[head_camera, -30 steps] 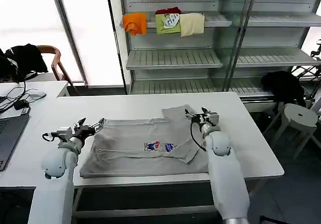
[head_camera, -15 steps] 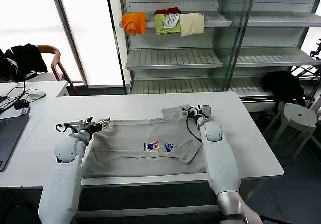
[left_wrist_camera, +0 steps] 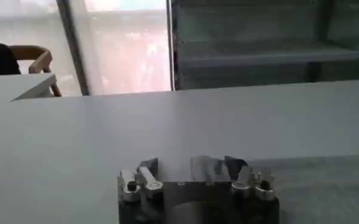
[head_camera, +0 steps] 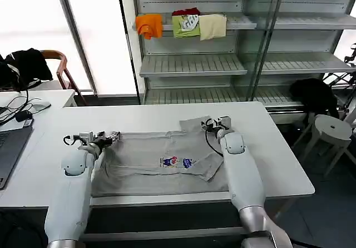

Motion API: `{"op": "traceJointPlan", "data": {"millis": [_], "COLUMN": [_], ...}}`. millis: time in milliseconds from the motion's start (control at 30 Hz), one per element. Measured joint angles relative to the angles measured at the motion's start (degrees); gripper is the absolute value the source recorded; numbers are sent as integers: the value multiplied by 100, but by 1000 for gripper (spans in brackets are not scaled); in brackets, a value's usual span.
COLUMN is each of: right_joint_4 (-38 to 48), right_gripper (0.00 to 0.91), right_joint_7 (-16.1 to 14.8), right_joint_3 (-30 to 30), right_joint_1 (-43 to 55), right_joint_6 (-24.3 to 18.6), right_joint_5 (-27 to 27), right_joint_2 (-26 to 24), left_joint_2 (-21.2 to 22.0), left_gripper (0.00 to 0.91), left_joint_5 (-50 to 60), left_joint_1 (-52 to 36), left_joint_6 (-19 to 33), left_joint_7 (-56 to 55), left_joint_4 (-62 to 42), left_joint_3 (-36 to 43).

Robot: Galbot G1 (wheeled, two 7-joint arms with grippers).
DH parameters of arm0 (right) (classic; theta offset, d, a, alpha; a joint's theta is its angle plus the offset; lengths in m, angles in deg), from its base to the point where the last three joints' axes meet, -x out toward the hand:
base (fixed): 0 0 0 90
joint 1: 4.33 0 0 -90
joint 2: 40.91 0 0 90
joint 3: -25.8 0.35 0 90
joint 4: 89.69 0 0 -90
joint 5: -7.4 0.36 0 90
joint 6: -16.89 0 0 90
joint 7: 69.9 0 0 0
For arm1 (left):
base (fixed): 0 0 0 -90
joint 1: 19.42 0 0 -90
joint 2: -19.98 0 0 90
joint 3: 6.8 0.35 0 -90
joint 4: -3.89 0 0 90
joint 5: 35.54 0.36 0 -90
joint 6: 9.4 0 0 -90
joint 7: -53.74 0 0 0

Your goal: Fold and organize the clothes.

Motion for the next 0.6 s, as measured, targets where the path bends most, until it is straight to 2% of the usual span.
{"op": "traceJointPlan", "data": {"millis": [67,100,600], "right_joint_4": [-1,-6,-315], "right_gripper": [0,0,0], "right_joint_7": [-23,-34,-32], "right_joint_3": [2,2,-117], "right_joint_1": [-15,-24,-238], "right_joint_6": [22,34,0], "right_joint_5": [-7,-7,257], "right_joint_2": [2,2,-2], "left_joint_2": [-1,0,4], "left_gripper": [20,10,0], "left_joint_5": [8,10,31], "left_joint_1": [21,33,208], "left_joint_6": [7,9,175], "left_joint_7": [23,35,210], "left_joint_4": [1,4,148], "left_joint_3": [-1,-2,-7]}}
